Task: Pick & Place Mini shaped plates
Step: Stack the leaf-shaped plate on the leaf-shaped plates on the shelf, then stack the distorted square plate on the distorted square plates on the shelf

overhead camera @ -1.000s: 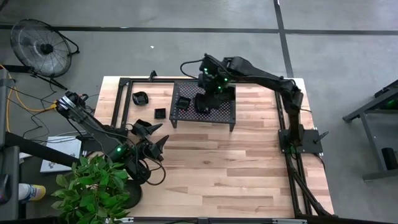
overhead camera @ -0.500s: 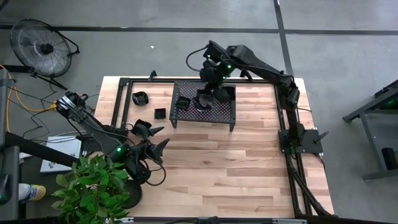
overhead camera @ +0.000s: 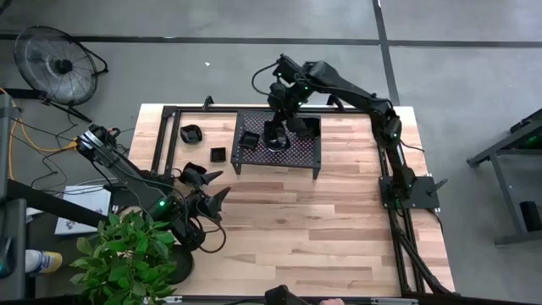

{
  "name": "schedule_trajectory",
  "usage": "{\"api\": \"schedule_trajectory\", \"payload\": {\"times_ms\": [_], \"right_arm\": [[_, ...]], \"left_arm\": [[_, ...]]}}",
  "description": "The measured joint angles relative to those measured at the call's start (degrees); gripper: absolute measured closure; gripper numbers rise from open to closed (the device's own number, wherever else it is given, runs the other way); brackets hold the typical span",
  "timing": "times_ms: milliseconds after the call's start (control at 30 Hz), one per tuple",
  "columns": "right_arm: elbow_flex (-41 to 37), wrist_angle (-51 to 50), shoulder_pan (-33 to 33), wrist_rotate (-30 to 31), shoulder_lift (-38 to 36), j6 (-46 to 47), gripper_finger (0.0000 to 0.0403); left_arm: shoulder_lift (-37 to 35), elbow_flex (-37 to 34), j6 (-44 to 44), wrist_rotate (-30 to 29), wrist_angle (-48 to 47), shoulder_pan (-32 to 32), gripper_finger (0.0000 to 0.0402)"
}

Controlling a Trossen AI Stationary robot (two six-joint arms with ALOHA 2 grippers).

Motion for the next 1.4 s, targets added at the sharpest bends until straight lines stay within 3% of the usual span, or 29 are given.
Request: {"api": "schedule_trajectory", "payload": {"times_ms": [867, 1400], "right_arm": [[0.0, -1.8, 2.8, 9.5, 1.9, -8.6, 0.0401], [0.0, -0.6, 3.1, 12.9, 1.9, -4.3, 0.0319]], "left_arm": [[0.0, 0.0, 0.2, 3.5, 0.0, 0.0, 0.0117], [0.0, 0.0, 0.1, 3.8, 0.0, 0.0, 0.0117]]}}
